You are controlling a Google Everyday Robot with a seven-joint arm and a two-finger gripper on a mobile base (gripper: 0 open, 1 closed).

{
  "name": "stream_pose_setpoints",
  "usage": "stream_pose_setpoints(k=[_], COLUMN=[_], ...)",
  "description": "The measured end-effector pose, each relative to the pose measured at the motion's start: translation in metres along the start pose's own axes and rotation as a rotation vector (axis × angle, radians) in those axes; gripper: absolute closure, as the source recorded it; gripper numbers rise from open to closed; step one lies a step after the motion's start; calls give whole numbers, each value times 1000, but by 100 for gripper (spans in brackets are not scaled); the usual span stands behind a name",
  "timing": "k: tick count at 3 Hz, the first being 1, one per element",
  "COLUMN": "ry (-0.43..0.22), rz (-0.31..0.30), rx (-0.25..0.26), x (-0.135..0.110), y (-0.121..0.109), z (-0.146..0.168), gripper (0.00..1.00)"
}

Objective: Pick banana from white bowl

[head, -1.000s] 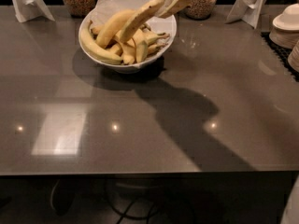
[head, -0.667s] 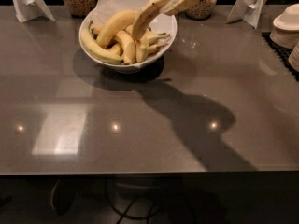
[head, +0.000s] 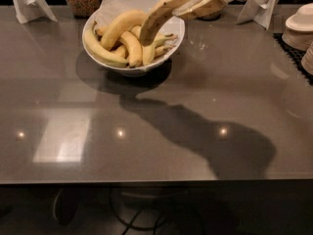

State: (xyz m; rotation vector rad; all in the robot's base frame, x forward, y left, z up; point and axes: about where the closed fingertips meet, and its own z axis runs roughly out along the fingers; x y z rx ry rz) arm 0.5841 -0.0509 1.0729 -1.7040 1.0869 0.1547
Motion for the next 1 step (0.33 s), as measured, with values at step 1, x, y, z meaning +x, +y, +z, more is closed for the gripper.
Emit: stream_pose_setpoints(k=[1], ry=[-52], rz=[15], rx=[10], x=[-17], y=[15], z=[-16], gripper=[100])
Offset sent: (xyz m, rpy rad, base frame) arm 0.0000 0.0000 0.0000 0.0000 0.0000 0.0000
